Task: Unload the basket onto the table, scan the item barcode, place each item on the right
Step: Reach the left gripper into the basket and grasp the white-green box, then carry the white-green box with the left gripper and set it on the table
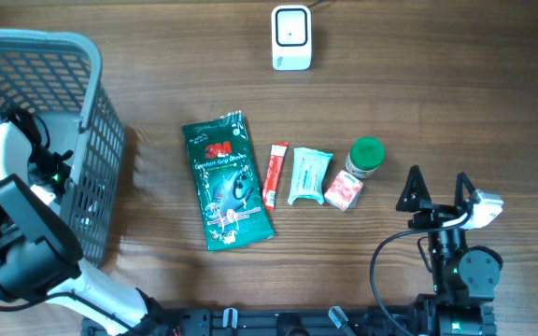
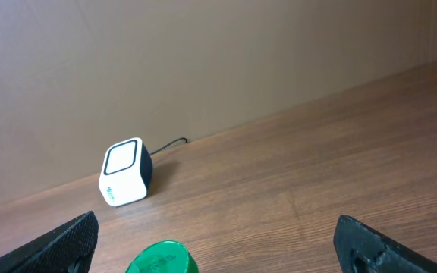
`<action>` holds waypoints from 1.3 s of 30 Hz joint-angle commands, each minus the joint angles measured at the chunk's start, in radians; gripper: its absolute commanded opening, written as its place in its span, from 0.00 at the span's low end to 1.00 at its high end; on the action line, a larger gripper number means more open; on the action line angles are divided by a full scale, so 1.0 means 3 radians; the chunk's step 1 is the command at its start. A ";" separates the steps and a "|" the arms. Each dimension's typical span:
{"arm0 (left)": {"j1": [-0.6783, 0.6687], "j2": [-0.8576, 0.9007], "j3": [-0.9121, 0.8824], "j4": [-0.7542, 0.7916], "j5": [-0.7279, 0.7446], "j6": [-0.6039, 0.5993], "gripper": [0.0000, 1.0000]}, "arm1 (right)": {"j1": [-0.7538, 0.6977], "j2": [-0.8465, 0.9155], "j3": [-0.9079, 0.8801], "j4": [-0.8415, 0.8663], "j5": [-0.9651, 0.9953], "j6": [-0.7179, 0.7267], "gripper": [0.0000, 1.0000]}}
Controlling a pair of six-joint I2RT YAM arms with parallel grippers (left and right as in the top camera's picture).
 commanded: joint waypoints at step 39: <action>0.0215 -0.0706 0.0464 -0.0150 -0.0083 0.1804 0.04 | 0.0019 -0.0006 -0.0004 0.0011 0.0031 -0.0057 1.00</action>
